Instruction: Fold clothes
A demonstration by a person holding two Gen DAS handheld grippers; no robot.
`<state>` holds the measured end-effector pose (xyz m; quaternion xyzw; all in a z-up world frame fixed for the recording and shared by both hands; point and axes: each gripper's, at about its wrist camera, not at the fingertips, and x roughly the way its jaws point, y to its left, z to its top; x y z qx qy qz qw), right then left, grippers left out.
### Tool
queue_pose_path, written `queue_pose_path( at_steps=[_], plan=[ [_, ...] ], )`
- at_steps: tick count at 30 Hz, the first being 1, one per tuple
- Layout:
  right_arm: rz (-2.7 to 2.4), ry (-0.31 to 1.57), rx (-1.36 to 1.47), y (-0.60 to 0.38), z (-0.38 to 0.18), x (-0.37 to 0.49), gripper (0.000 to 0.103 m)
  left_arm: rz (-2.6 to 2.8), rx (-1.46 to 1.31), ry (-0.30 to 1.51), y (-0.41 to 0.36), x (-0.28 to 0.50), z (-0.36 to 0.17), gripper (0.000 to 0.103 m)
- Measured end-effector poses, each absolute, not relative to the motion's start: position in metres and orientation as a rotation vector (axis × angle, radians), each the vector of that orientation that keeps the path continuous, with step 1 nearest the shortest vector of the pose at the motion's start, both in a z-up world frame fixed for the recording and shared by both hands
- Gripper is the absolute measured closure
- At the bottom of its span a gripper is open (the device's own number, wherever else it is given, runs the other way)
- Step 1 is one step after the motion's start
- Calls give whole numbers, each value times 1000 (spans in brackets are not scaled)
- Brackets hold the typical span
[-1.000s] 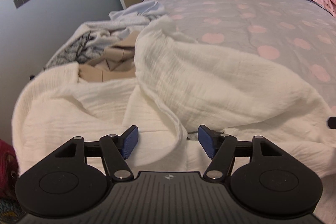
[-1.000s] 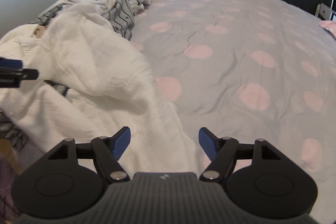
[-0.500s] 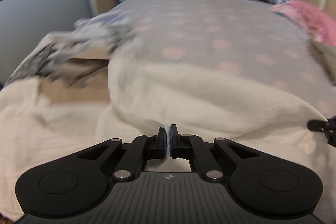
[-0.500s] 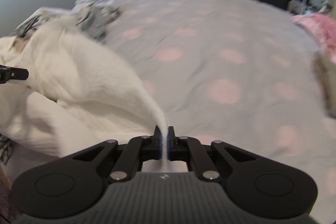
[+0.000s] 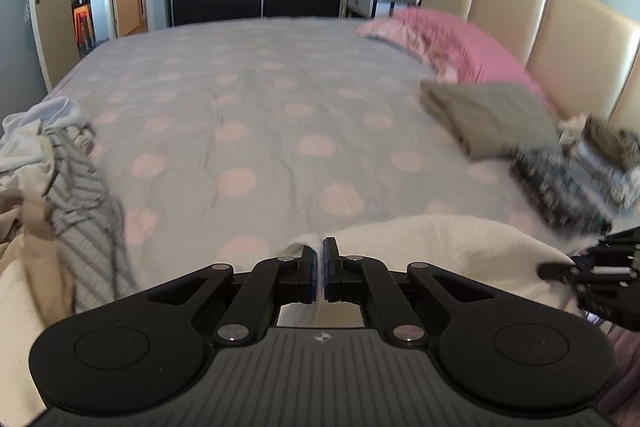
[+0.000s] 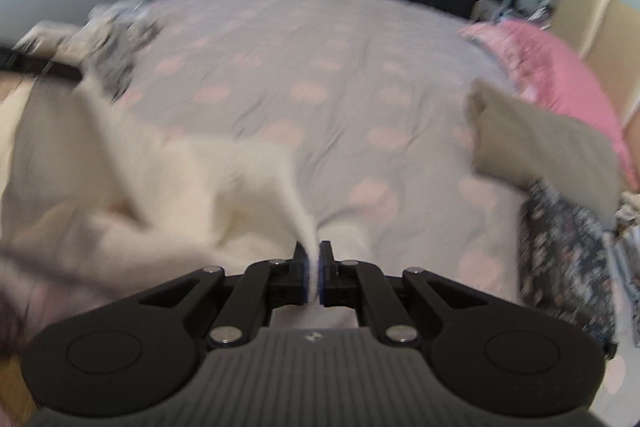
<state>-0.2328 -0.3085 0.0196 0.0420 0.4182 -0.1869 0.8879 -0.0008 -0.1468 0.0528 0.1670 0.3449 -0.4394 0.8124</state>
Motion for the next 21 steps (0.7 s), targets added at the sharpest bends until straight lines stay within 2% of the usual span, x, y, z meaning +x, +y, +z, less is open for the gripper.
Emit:
queue_pose_path(
  at_steps=[13,15,17,19,20,21],
  plan=[
    [65,1165,60,-229,-59,-238,97,-596,616,929,-66,37,-8,102],
    [78,1203,55,-224,-70,-238,90,-575,629,972,-58,40,-17,102],
    [70,1215,63,-225,-73,-238,89,-573,621,1004,-52,42,-23,101],
    [60,1204,73,-228,-71,-241,81,-577,630,999,-50,38,-25,101],
    [56,1195,78,-228,-69,-243,74,-583,637,988,-51,36,-25,99],
    [54,1187,80,-228,-67,-243,72,-595,635,979,-51,34,-23,97]
  ],
)
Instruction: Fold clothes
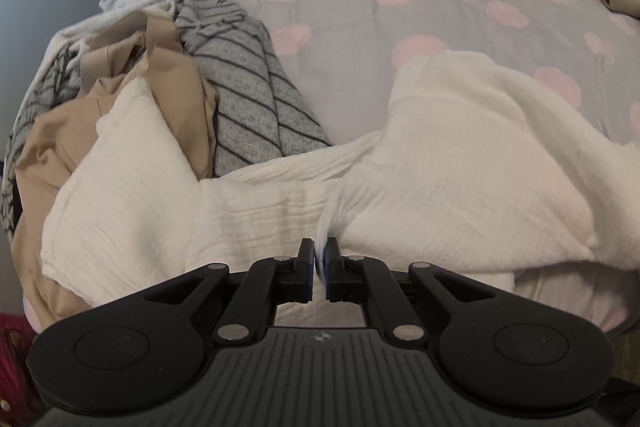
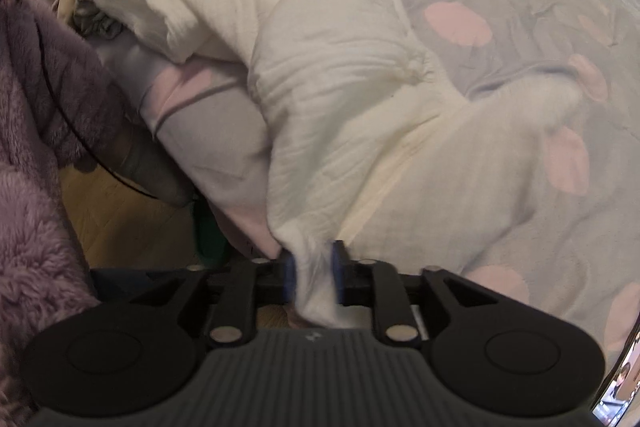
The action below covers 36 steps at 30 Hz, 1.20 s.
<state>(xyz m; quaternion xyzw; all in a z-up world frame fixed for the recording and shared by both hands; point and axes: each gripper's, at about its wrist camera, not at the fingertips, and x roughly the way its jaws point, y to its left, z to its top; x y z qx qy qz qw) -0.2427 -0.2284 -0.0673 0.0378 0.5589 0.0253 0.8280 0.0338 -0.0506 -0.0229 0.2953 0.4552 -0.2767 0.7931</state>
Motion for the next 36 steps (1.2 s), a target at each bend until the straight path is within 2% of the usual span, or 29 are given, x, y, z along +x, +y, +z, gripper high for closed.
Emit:
queue_pose_path(
  at_steps=[3,6,9,11,13,14,15,17,20,29,31,33,36],
  plan=[
    [51,1154,73,-225,-59,-244,66,-650,601,949,-51,29,-13,85],
    [42,1098,66,-223,-47,-246,62,-707,565,917,-52,23,-2,80],
    [29,1024,43,-223,-32,-250,62,-758,530,908,-56,20,5,73],
    [26,967,4,-222,-21,-253,62,-779,523,894,-60,18,7,73],
    [19,881,-45,-222,-9,-256,51,-802,513,864,-64,15,10,73],
    [10,834,-66,-223,-3,-258,31,-813,503,851,-66,14,12,73],
    [2,793,-84,-225,3,-258,21,-823,490,838,-68,14,13,73],
    [-17,749,-99,-228,13,-255,21,-842,464,817,-72,15,15,73],
    [-108,757,-76,-237,18,-245,11,-883,449,793,-83,16,17,73],
    [-119,676,-46,-254,7,-228,11,-1052,550,745,-139,4,12,73],
    [-67,706,-32,-260,4,-224,11,-1073,586,727,-152,1,8,72],
    [-80,768,-36,-267,0,-219,11,-1082,622,714,-165,1,4,62],
    [-126,825,12,-286,-8,-216,11,-1103,634,716,-179,5,-4,54]
  ],
)
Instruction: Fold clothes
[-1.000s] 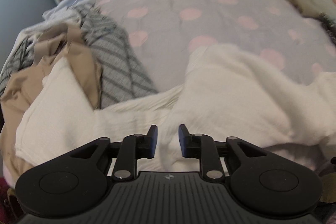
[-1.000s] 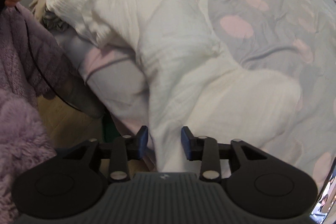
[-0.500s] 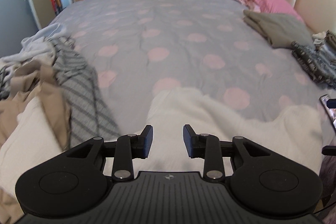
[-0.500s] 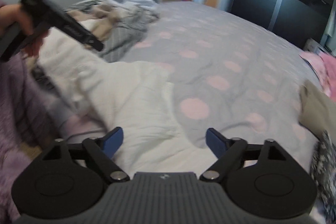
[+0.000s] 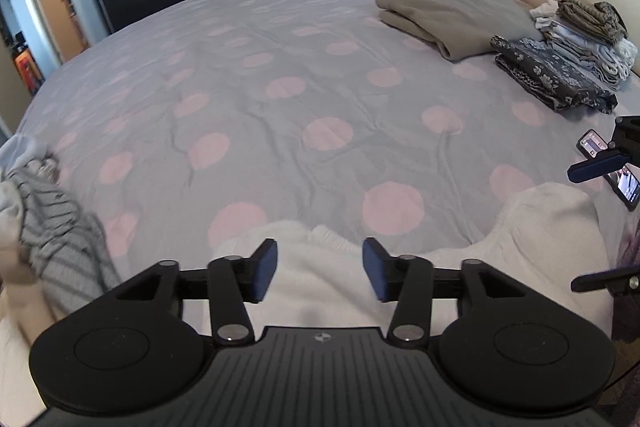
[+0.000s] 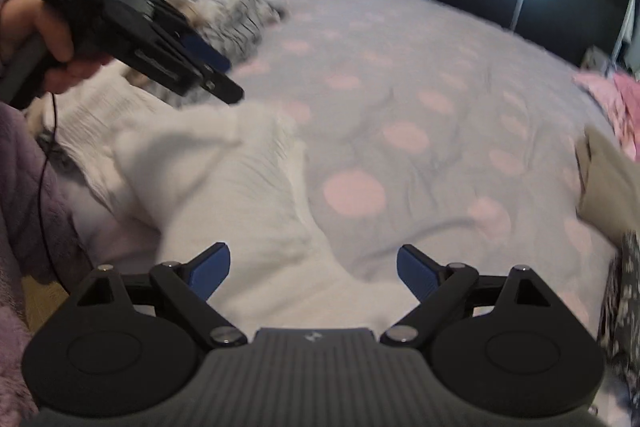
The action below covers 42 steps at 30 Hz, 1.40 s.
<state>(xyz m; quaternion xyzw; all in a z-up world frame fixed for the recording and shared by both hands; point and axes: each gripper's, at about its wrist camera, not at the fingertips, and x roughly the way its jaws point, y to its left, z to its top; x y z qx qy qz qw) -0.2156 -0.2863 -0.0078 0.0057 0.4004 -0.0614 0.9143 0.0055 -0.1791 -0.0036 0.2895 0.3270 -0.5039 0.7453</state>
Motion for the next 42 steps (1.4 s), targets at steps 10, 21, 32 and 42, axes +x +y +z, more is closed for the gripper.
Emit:
queue_pose_path(
  at_steps=[10,21,32,42],
  plan=[
    [-336,888,273,-357,-41,-217,14,-1140,744,717,-222,23,-48,46],
    [-337,1058,338,-372,-89,-191,26,-1106,881,796,-235,39,-105,41],
    [-309,1104,315,-364,-98,-188,54,-1097,839,891,-231,44,-108,51],
    [-344,1062,250,-357,-85,-191,78,-1050,771,836,-232,26,-100,95]
  ],
)
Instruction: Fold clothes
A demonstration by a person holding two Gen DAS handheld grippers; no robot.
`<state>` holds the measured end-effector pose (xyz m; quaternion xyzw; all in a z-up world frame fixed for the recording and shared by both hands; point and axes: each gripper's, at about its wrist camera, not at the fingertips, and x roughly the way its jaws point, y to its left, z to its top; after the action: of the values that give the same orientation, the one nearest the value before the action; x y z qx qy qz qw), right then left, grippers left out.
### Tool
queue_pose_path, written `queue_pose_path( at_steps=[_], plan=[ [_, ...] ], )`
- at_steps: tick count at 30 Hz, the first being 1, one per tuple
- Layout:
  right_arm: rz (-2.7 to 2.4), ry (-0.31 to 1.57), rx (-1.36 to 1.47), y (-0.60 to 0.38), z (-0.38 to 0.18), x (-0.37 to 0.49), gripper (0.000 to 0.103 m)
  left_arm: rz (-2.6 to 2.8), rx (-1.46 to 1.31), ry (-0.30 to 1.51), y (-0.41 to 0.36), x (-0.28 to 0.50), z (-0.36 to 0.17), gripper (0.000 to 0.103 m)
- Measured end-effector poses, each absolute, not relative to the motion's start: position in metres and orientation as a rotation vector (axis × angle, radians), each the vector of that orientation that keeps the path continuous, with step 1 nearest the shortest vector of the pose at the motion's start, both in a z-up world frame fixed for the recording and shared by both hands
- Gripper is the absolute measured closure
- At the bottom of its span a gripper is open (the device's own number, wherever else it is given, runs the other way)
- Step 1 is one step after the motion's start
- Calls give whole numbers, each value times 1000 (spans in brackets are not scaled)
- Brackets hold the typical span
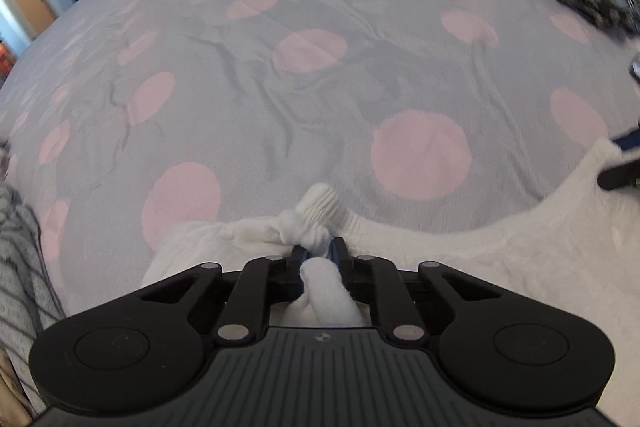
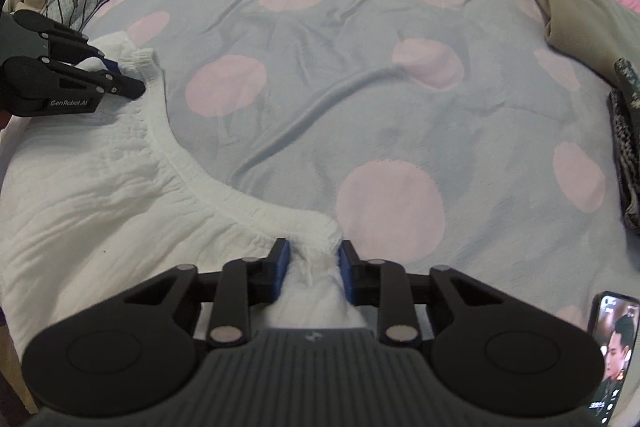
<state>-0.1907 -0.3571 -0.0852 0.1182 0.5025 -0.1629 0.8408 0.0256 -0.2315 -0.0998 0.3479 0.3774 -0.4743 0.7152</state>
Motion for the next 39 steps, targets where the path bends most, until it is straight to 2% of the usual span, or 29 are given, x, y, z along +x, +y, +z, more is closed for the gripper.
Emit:
queue_pose_path(
  at_steps=[6,12,24,31,39],
  plan=[
    [-388,978,207,-355,-62,-200,86,-1028,712,750,-232,21,-68,97],
    [-459,878,144,-355,-21,-210,88,-1034,708,631,-258,11,-20,97],
    [-670,729,43,-413,59,-223,89,-1097,718,274,-399,-23,87,97],
    [-811,689,143,-481,71,-241,89,-1163,757,185,-495,-54,96,97],
    [-969,734,284,-563,56,-273,91,-1271,758,210,-581,-89,61,97]
  ],
)
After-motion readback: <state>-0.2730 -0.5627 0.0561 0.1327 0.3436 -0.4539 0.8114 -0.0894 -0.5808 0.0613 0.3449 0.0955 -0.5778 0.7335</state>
